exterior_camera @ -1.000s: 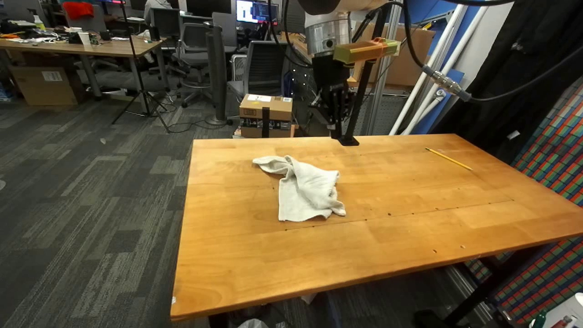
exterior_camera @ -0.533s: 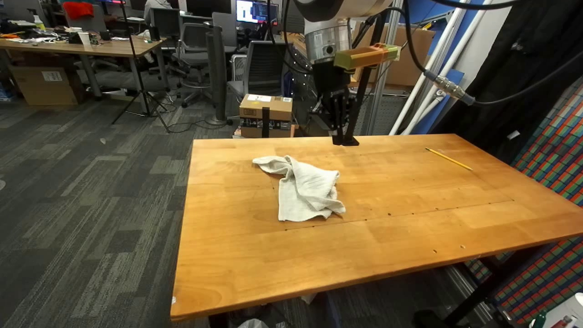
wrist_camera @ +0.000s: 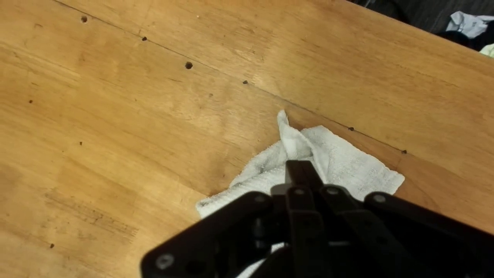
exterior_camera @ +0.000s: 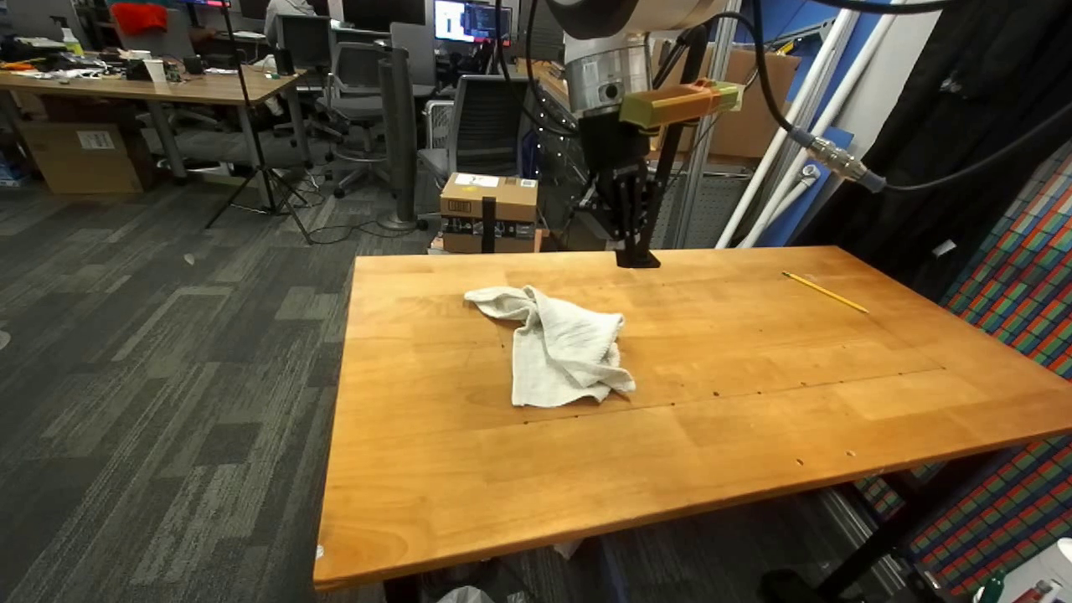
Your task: Fold the towel twice on the table
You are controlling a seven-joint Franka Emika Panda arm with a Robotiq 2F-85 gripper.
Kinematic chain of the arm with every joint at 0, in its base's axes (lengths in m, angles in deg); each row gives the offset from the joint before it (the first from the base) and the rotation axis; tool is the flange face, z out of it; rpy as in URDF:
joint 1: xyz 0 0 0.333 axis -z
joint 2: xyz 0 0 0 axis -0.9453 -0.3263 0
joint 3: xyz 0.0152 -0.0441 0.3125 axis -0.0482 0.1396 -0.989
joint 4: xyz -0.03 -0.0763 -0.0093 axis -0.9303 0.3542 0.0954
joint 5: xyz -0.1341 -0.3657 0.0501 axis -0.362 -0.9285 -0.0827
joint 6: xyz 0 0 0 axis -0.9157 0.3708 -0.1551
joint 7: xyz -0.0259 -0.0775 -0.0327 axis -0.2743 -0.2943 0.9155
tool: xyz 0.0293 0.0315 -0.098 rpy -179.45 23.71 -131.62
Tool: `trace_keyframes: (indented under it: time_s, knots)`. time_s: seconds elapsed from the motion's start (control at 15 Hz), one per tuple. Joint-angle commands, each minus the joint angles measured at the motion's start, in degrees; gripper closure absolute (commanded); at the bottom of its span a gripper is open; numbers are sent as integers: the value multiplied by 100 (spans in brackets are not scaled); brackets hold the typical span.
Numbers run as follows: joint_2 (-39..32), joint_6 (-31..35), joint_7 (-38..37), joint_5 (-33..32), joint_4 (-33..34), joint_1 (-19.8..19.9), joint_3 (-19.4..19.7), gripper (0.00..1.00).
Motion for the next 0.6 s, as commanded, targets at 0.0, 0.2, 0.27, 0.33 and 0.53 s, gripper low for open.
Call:
trace_keyframes:
  time_s: [0.0,0.2,0.27,0.33,0.53]
  knots:
    - [322,236,21,-47,-333,122,-59,98]
    - [588,1002,109,18,-731,244,-65,98]
    - [694,1364,126,65,-912,298,-61,100]
    - [812,1797,180,157,-1129,376,-61,99]
    - [1182,3109,404,361,-1876,582,-46,98]
